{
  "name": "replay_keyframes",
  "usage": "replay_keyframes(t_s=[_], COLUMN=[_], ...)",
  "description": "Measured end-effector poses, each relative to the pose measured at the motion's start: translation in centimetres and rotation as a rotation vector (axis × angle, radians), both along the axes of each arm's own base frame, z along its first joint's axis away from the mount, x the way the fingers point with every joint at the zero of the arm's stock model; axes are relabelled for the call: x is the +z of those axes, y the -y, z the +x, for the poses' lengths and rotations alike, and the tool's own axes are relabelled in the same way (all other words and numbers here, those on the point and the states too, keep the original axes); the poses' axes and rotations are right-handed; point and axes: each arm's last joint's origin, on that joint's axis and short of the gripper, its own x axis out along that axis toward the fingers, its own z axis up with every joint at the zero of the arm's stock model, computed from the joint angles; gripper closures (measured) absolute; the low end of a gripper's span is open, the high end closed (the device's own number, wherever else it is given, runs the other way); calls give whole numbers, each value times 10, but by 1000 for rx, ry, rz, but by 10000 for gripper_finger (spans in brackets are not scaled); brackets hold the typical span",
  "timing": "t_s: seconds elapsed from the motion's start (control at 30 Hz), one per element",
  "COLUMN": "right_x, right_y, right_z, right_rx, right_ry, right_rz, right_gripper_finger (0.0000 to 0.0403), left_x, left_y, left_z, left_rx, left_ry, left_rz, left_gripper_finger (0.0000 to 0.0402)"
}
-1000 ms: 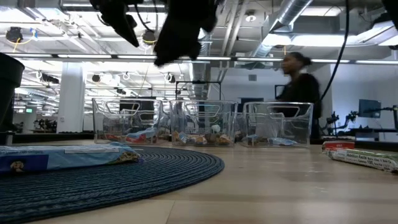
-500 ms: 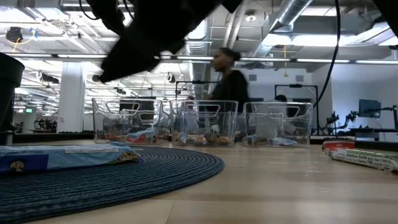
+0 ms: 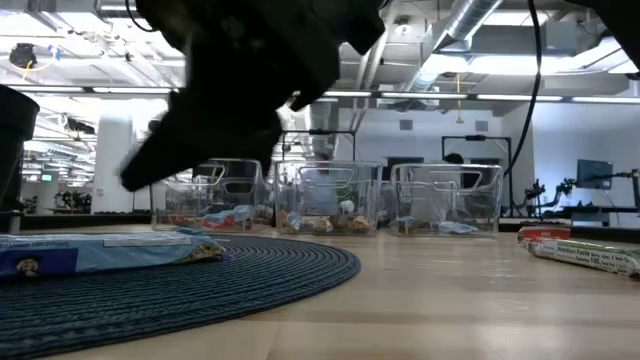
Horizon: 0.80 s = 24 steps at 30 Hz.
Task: Pick and place Granola Bars by type
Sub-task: Put the blue granola bar into the right transparent bin
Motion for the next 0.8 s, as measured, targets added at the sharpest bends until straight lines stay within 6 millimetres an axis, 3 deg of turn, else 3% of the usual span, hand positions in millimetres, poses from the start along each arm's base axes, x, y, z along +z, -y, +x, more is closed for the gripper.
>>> replay_keyframes(t_s=[0.37,0.67,0.8], right_x=[-24,-27,-29], right_y=[0,-2,1], right_z=[3,1,-1], right_rx=[5,17,6], right_ry=[-19,-37,-67], right_rz=[-24,-49,-67], right_gripper_finger=[154,155,174], left_x=[0,0,0], left_y=[0,0,0], left_z=[0,0,0], left_rx=[2,-3,-3], left_ry=[1,-1,0], left_rz=[4,9,10], left_gripper_finger=[187,187,187])
